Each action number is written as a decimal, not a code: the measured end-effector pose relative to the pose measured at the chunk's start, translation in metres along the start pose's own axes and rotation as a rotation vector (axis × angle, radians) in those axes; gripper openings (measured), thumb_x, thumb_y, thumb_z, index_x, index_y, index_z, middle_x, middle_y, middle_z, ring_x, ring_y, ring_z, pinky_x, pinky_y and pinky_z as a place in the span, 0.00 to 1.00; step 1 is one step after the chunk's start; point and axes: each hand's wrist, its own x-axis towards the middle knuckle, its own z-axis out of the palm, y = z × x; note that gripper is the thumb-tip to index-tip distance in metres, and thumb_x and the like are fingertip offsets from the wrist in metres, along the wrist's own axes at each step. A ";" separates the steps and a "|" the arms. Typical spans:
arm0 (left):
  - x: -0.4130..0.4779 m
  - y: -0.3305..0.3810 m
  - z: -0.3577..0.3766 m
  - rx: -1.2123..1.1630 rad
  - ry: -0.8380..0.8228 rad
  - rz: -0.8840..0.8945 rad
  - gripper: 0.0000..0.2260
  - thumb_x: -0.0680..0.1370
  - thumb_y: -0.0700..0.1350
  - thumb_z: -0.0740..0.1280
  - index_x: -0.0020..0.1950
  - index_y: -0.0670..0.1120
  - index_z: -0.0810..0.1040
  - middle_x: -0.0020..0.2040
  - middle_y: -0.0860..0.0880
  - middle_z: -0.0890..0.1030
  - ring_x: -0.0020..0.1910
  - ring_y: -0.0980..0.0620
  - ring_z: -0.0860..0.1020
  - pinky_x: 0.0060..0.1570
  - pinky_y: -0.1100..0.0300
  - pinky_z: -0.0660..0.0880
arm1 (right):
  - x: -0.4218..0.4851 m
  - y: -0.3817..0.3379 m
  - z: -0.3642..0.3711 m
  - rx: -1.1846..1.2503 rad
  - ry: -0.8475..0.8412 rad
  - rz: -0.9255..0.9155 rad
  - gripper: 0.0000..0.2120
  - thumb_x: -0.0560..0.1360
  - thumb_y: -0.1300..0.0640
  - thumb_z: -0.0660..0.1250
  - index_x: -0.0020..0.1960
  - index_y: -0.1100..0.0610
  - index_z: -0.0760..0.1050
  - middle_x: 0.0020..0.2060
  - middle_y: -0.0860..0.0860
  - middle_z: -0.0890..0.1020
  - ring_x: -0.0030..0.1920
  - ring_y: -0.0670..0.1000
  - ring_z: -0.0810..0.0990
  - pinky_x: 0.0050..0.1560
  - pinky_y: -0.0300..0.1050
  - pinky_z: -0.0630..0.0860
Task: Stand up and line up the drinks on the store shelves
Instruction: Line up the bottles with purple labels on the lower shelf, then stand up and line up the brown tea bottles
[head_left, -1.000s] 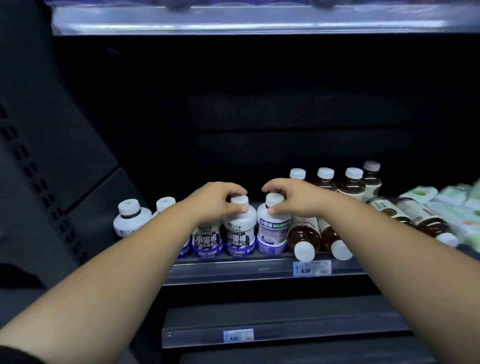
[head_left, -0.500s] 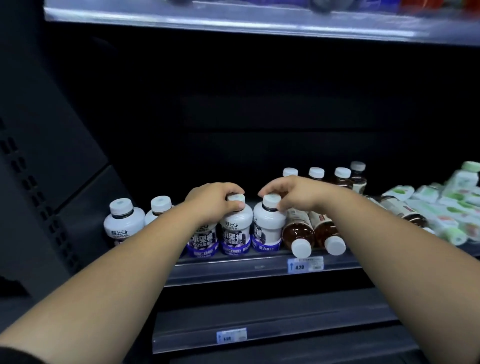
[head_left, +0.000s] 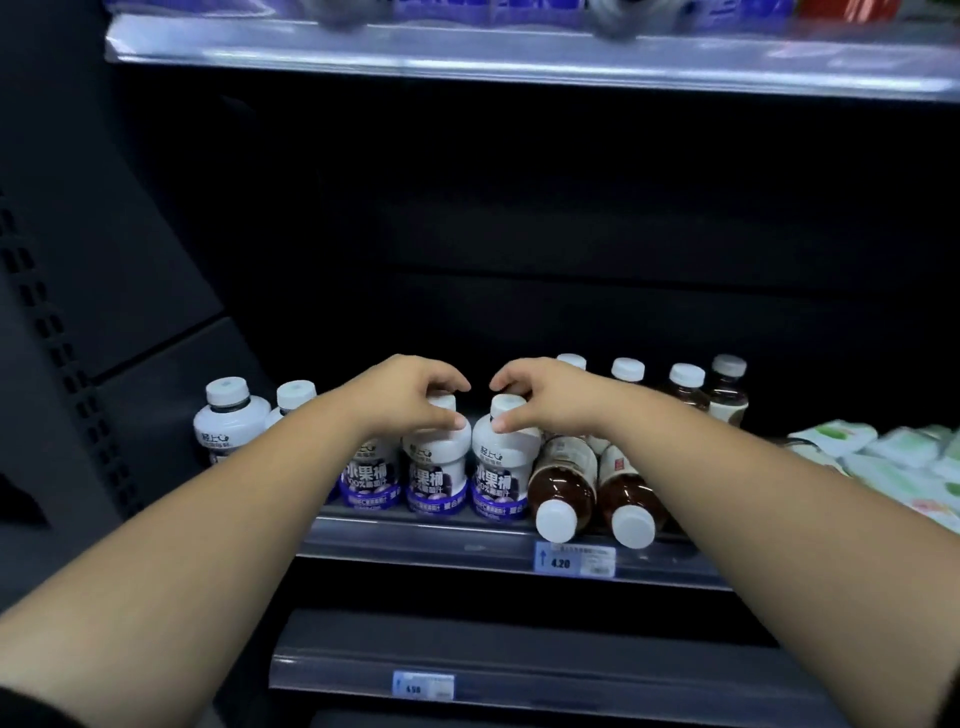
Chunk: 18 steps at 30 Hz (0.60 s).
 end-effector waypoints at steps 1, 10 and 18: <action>0.002 0.004 0.003 -0.006 0.003 0.008 0.25 0.72 0.55 0.75 0.67 0.55 0.76 0.63 0.57 0.79 0.62 0.59 0.75 0.63 0.60 0.72 | 0.002 0.002 0.004 -0.024 0.032 -0.009 0.26 0.72 0.47 0.76 0.67 0.49 0.74 0.61 0.45 0.77 0.61 0.47 0.76 0.60 0.43 0.75; 0.007 0.016 0.026 -0.121 0.001 0.003 0.27 0.70 0.54 0.77 0.68 0.56 0.76 0.59 0.56 0.82 0.59 0.60 0.78 0.63 0.56 0.74 | 0.002 0.016 0.015 0.070 0.079 -0.078 0.15 0.77 0.56 0.71 0.61 0.45 0.73 0.62 0.47 0.79 0.60 0.48 0.77 0.62 0.51 0.76; 0.013 0.042 0.028 -0.077 0.004 0.085 0.24 0.73 0.58 0.73 0.67 0.56 0.75 0.59 0.57 0.82 0.59 0.58 0.78 0.61 0.54 0.75 | -0.016 0.022 0.015 0.157 0.141 -0.096 0.22 0.75 0.49 0.73 0.65 0.48 0.68 0.66 0.46 0.73 0.60 0.47 0.78 0.61 0.50 0.78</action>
